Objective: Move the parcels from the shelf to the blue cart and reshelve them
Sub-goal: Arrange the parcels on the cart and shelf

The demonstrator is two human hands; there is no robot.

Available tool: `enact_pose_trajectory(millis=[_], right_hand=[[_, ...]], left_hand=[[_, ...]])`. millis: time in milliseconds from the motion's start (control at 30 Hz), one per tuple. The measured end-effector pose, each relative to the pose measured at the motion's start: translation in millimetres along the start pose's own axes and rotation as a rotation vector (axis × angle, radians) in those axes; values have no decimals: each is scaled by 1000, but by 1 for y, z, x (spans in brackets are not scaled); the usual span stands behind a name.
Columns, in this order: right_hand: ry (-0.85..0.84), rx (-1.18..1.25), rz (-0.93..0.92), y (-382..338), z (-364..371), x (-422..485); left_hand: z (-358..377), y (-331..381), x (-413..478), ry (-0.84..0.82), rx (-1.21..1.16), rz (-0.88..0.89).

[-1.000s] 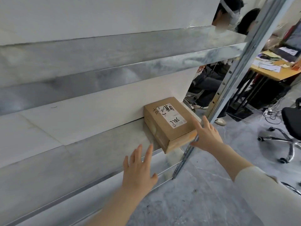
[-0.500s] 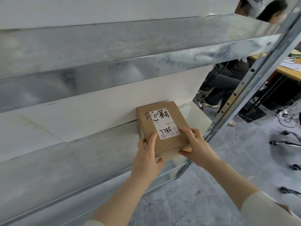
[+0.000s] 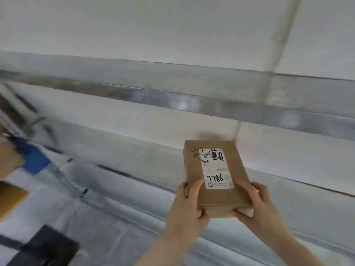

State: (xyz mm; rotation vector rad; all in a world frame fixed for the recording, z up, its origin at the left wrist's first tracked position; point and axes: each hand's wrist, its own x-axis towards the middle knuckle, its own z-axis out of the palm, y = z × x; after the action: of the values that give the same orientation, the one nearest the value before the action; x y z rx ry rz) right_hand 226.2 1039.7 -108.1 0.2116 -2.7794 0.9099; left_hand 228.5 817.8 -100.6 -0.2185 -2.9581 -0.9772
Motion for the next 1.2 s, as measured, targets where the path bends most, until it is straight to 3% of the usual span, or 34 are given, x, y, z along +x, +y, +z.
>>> enact_pose_trajectory(millis=[300, 400, 500, 933, 1200], right_hand=[[-243, 235, -535, -281, 188, 103], [-348, 385, -665, -365, 240, 120], [-428, 387, -773, -431, 276, 138], [-803, 184, -1110, -607, 391, 292], [-942, 19, -1318, -664, 460, 380]], left_hand=[[-227, -195, -94, 380, 75, -424], [-285, -242, -126, 501, 90, -510], [-323, -277, -144, 594, 121, -590], [-393, -373, -79, 864, 33, -863], [-382, -406, 10, 918, -216, -1026]])
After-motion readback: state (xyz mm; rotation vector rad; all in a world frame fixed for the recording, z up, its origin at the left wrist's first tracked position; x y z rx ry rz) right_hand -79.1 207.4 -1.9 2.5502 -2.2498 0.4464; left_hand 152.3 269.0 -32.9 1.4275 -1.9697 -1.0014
